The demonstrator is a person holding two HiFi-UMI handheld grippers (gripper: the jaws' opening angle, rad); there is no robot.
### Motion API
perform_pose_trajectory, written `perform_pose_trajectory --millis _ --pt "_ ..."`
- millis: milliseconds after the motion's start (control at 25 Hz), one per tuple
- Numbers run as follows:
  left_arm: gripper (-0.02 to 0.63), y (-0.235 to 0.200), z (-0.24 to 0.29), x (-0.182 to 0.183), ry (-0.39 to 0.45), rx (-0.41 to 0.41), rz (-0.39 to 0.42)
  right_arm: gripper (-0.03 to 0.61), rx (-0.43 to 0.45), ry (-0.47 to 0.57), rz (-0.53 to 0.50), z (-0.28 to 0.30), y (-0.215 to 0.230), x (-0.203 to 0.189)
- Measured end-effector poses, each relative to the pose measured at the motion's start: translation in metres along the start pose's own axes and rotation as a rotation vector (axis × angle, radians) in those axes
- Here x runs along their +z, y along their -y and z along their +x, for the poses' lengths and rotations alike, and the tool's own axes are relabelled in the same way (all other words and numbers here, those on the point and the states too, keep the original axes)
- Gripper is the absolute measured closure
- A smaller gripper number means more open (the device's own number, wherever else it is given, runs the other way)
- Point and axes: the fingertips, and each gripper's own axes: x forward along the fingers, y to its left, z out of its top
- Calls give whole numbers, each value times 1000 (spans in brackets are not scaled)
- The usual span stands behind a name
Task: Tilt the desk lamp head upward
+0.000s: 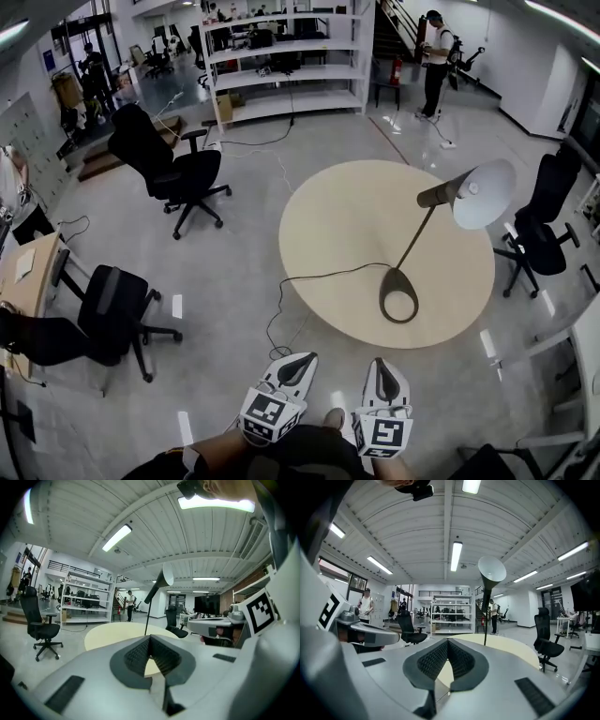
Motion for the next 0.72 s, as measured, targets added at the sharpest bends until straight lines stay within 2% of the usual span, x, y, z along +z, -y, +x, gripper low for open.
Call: perform_pose_trajectory --millis 240,400,560,720 --pt "568 -27 -80 -8 8 -54 -14 563 -50 -36 -15 -33 -89 -6" --pt "568 -39 -118 -29 0 -94 -28 563 -102 -92 4 -57 -124 -32" --pt "568 -52 -149 -47 -17 -138 -44 563 -113 -151 -38 -74 -164 -45" --pt "568 -39 -170 -59 -39 -204 -20 563 -117 -176 -55 -90 -177 -48"
